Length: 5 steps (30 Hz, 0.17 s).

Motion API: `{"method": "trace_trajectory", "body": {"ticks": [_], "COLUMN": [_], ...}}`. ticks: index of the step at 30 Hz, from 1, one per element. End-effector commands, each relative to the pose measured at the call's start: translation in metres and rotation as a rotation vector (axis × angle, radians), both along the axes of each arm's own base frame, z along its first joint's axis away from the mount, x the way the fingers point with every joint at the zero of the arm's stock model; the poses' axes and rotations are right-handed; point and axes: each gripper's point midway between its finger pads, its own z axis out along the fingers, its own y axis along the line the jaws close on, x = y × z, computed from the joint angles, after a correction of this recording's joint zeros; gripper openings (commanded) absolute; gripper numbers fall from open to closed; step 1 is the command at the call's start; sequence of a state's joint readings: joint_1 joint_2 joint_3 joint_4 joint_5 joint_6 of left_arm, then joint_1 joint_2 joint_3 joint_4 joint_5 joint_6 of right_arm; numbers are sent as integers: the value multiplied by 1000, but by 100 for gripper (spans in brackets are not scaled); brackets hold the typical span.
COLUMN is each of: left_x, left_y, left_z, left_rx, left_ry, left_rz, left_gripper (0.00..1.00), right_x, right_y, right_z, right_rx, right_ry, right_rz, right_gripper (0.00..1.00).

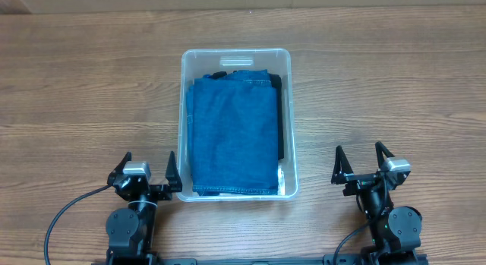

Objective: Pack container

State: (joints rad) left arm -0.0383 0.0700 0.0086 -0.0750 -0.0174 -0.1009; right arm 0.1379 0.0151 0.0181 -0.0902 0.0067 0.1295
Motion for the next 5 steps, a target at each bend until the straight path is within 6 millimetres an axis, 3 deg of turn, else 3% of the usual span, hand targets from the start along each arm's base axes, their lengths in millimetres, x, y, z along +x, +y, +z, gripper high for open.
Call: {"method": "trace_trajectory", "body": {"ticks": [1,5], "left_x": [0,0], "left_y": [0,0], "left_z": [-1,-1], "left_rx": [17,17], "left_ry": [0,0], "left_rz": [-7,-7], "left_gripper": [100,100], "right_x": [0,0], "right_y": [-1,-1], "right_z": [-1,-1], "right_rx": [-1,-1], "right_ry": [-7,-7], "right_rz": [-6,-6], "right_gripper": [100,100]}}
